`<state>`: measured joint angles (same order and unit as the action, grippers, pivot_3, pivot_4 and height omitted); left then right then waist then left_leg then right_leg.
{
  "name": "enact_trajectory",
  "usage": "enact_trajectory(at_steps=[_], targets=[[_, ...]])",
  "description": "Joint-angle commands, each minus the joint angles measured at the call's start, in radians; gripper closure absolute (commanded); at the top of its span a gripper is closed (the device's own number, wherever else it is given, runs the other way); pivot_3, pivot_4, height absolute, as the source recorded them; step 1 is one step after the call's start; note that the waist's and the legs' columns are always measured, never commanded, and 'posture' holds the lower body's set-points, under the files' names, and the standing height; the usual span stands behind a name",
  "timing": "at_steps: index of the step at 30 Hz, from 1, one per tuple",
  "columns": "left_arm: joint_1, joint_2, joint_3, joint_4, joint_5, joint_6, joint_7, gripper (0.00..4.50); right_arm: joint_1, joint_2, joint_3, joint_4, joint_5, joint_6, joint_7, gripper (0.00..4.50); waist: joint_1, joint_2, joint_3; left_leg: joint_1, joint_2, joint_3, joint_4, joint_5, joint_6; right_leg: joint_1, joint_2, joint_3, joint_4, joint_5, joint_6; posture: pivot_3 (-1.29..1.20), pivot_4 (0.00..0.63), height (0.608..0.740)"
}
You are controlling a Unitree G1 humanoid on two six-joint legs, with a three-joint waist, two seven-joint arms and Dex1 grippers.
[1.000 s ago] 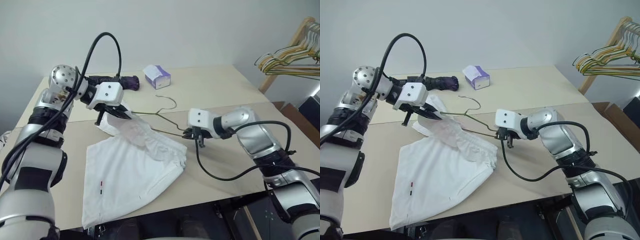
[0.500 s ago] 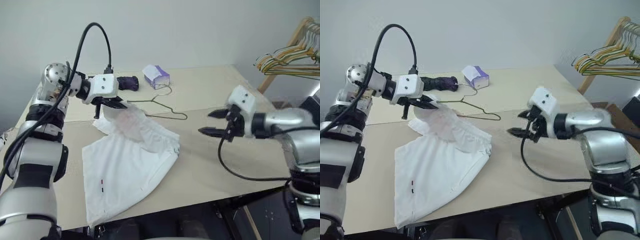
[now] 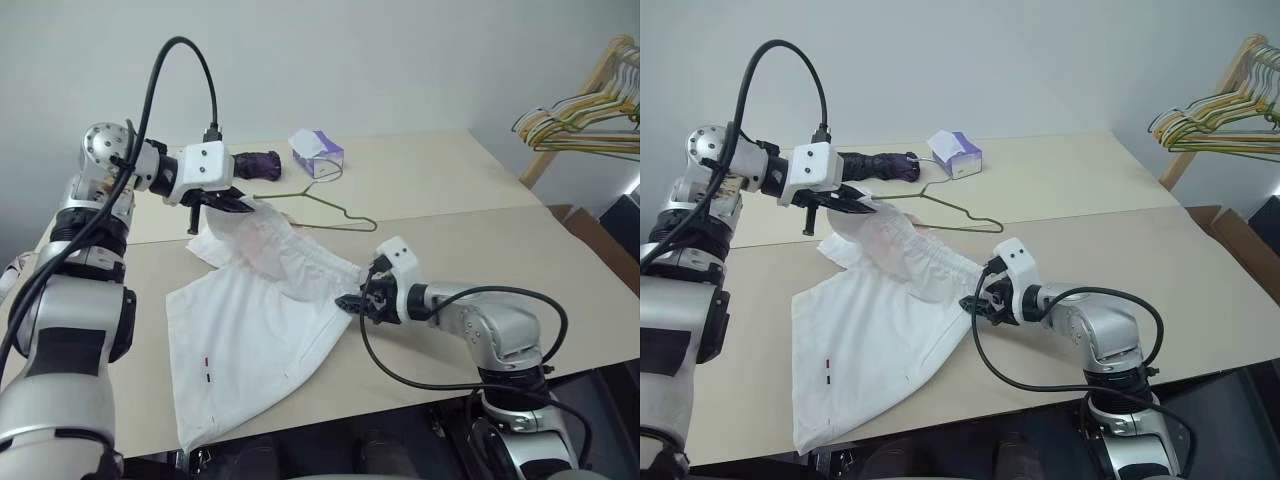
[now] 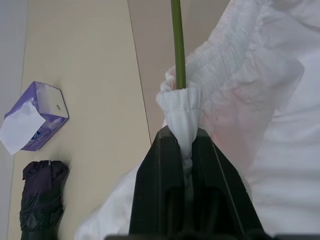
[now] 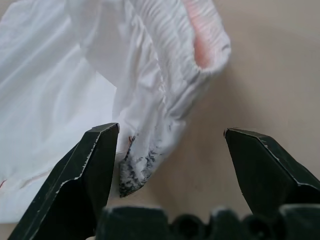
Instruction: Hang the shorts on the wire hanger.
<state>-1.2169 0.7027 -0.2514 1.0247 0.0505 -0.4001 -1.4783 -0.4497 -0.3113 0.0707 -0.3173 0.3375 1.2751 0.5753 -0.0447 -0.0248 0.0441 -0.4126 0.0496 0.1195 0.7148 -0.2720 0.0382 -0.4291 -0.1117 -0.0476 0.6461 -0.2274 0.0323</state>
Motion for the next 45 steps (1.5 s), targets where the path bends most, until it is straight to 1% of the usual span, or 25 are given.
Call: enact_trajectory(at_steps=[1, 3, 4, 5, 6, 8, 9, 10, 14, 18, 25, 29, 33, 38, 42, 45], targets=[[-0.032, 0.011, 0.036, -0.024, -0.009, -0.001, -0.004, 4.5, -0.018, -0.001, 0.001, -0.012, 0.023, -0.037, -0.009, 1.43, -0.001, 0.0, 0.0, 0.0, 0.0, 0.0, 0.0, 0.0, 0.0, 0.0, 0.0, 0.0, 0.0, 0.0, 0.0, -0.01, 0.0, 0.74], [-0.028, 0.013, 0.041, -0.026, -0.011, 0.002, -0.006, 4.5, -0.023, 0.005, -0.002, 0.001, 0.023, -0.036, -0.019, 2.08, -0.001, 0.0, 0.0, 0.0, 0.0, 0.0, 0.0, 0.0, 0.0, 0.0, 0.0, 0.0, 0.0, 0.0, 0.0, -0.01, 0.0, 0.74], [-0.026, 0.014, 0.043, -0.027, -0.01, 0.0, -0.006, 4.5, -0.026, 0.004, 0.002, 0.002, 0.023, -0.037, -0.021, 2.47, -0.001, 0.0, 0.0, 0.0, 0.0, 0.0, 0.0, 0.0, 0.0, 0.0, 0.0, 0.0, 0.0, 0.0, 0.0, -0.01, 0.0, 0.74], [-0.024, 0.015, 0.045, -0.028, -0.01, 0.0, -0.006, 4.5, -0.027, 0.007, -0.003, 0.003, 0.028, -0.031, -0.023, 2.76, -0.001, 0.0, 0.0, 0.0, 0.0, 0.0, 0.0, 0.0, 0.0, 0.0, 0.0, 0.0, 0.0, 0.0, 0.0, -0.01, 0.0, 0.74], [-0.022, 0.015, 0.049, -0.028, -0.01, 0.0, -0.004, 4.5, -0.028, 0.008, -0.005, 0.002, 0.033, -0.029, -0.021, 3.2, -0.001, 0.0, 0.0, 0.0, 0.0, 0.0, 0.0, 0.0, 0.0, 0.0, 0.0, 0.0, 0.0, 0.0, 0.0, -0.01, 0.0, 0.74], [-0.02, 0.016, 0.058, -0.028, -0.017, 0.002, -0.007, 4.5, -0.029, 0.008, -0.006, 0.003, 0.03, -0.033, -0.028, 3.86, -0.001, 0.0, 0.0, 0.0, 0.0, 0.0, 0.0, 0.0, 0.0, 0.0, 0.0, 0.0, 0.0, 0.0, 0.0, -0.01, 0.0, 0.74], [-0.018, 0.016, 0.065, -0.029, -0.025, 0.004, -0.017, 4.5, -0.029, 0.005, -0.008, 0.006, 0.03, -0.036, -0.03, 4.27, -0.001, 0.0, 0.0, 0.0, 0.0, -0.001, 0.0, 0.0, 0.0, 0.0, 0.0, 0.0, 0.0, 0.0, 0.0, -0.01, 0.0, 0.74], [-0.016, 0.017, 0.073, -0.032, -0.036, 0.007, -0.034, 4.5, -0.027, -0.004, -0.005, 0.01, 0.021, -0.049, -0.037, 4.48, -0.001, 0.0, 0.0, 0.0, 0.0, -0.001, 0.0, 0.0, 0.0, 0.0, 0.0, 0.0, 0.0, 0.0, 0.0, -0.01, 0.0, 0.74], [0.002, 0.029, 0.104, -0.056, -0.091, 0.015, -0.12, 4.5, -0.026, -0.048, -0.001, 0.046, -0.012, -0.112, -0.057, 4.48, -0.001, 0.0, 0.0, 0.0, 0.0, 0.0, 0.0, 0.0, 0.0, 0.0, 0.0, 0.0, 0.0, 0.0, 0.0, -0.01, 0.0, 0.74], [0.051, 0.083, 0.045, -0.137, -0.195, 0.054, -0.136, 4.5, -0.049, -0.099, -0.037, 0.11, -0.029, -0.18, -0.064, 4.48, -0.003, 0.0, 0.0, 0.0, 0.0, -0.001, 0.0, 0.0, 0.0, 0.0, 0.0, 0.001, 0.0, 0.0, 0.0, -0.01, 0.0, 0.74], [0.096, 0.141, -0.022, -0.205, -0.265, 0.077, -0.136, 4.5, -0.08, -0.18, -0.047, 0.183, -0.03, -0.26, -0.037, 4.48, -0.002, 0.0, 0.0, 0.001, 0.0, -0.002, 0.0, 0.0, 0.0, 0.0, 0.0, 0.001, 0.0, 0.0, 0.0, 0.0, 0.0, 0.74], [0.099, 0.147, -0.033, -0.195, -0.249, 0.073, -0.136, 4.5, -0.089, -0.206, -0.036, 0.199, -0.029, -0.292, -0.022, 4.48, 0.0, 0.0, 0.0, 0.001, 0.0, -0.001, 0.0, 0.0, 0.0, 0.0, 0.0, 0.001, 0.0, 0.0, 0.0, 0.0, 0.0, 0.74], [0.089, 0.135, -0.017, -0.15, -0.165, 0.036, -0.118, 4.5, -0.09, -0.231, -0.024, 0.172, -0.04, -0.322, -0.017, 4.48, 0.0, 0.0, 0.0, 0.001, 0.0, 0.0, 0.0, 0.0, 0.0, 0.0, 0.0, 0.001, 0.0, 0.0, 0.0, 0.0, 0.0, 0.74], [0.08, 0.11, -0.001, -0.128, -0.127, 0.018, -0.088, 4.5, -0.106, -0.331, 0.045, 0.051, -0.081, -0.401, 0.036, 4.48, 0.001, 0.0, 0.0, 0.0, 0.0, 0.0, 0.0, 0.0, 0.001, 0.0, 0.0, 0.001, 0.0, 0.0, 0.0, -0.01, 0.0, 0.74], [0.062, 0.077, 0.013, -0.109, -0.102, 0.016, -0.043, 4.5, -0.206, -0.43, 0.093, -0.009, -0.099, -0.443, 0.129, 4.48, 0.0, 0.0, 0.0, 0.0, 0.0, 0.0, 0.0, 0.0, 0.001, 0.0, 0.0, 0.001, 0.0, 0.0, 0.0, -0.03, 0.0, 0.74], [0.037, 0.046, 0.028, -0.085, -0.089, 0.024, -0.009, 4.5, -0.339, -0.506, 0.175, -0.01, -0.155, -0.486, 0.219, 4.48, -0.003, 0.0, 0.0, 0.0, 0.0, 0.0, 0.0, 0.0, 0.001, -0.001, 0.0, 0.001, 0.0, 0.0, 0.0, -0.04, 0.0, 0.74]])
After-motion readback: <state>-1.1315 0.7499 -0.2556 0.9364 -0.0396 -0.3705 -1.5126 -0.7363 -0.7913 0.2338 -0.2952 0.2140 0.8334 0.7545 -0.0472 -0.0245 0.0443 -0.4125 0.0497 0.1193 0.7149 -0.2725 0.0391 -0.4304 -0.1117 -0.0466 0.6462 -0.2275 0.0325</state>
